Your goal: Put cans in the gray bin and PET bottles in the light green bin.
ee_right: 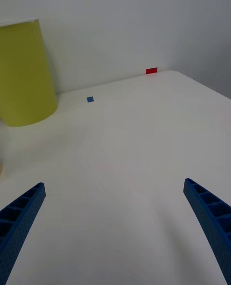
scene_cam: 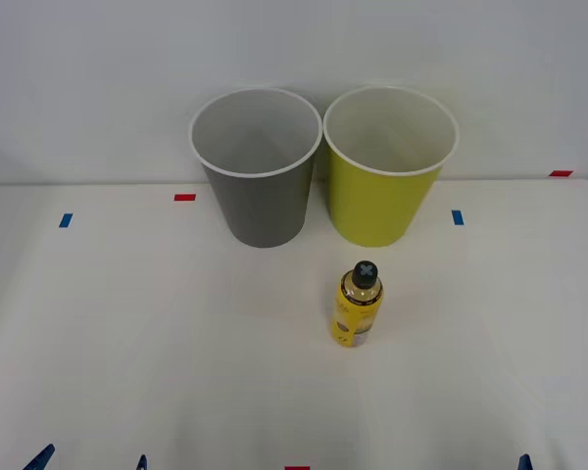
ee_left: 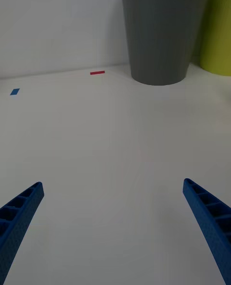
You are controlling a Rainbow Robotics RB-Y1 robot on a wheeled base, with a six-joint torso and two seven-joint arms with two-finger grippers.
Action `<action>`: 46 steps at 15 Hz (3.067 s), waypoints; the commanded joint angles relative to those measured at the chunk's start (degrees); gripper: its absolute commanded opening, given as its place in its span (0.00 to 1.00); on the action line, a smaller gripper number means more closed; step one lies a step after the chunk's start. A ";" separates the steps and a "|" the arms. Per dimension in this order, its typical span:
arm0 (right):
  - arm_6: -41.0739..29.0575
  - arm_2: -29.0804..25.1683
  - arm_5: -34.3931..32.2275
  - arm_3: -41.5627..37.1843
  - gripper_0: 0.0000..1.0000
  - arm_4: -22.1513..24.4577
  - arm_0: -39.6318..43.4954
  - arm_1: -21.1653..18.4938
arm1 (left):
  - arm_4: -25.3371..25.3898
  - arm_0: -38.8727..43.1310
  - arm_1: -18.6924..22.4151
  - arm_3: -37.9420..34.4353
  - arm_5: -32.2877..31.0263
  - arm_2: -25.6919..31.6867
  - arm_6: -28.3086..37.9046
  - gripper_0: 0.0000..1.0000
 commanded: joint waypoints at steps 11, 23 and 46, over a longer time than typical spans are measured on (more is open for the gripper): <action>0.00 0.00 0.00 0.00 1.00 0.00 0.00 0.00 | 0.00 0.00 0.00 0.00 0.00 0.00 0.00 1.00; 0.53 0.62 -0.44 1.93 1.00 2.55 -1.76 -0.53 | 0.00 0.00 0.00 0.00 0.00 0.00 0.00 1.00; 6.33 13.27 5.10 5.27 1.00 7.91 -26.72 -10.11 | 0.00 0.00 0.00 0.00 0.00 0.00 0.00 1.00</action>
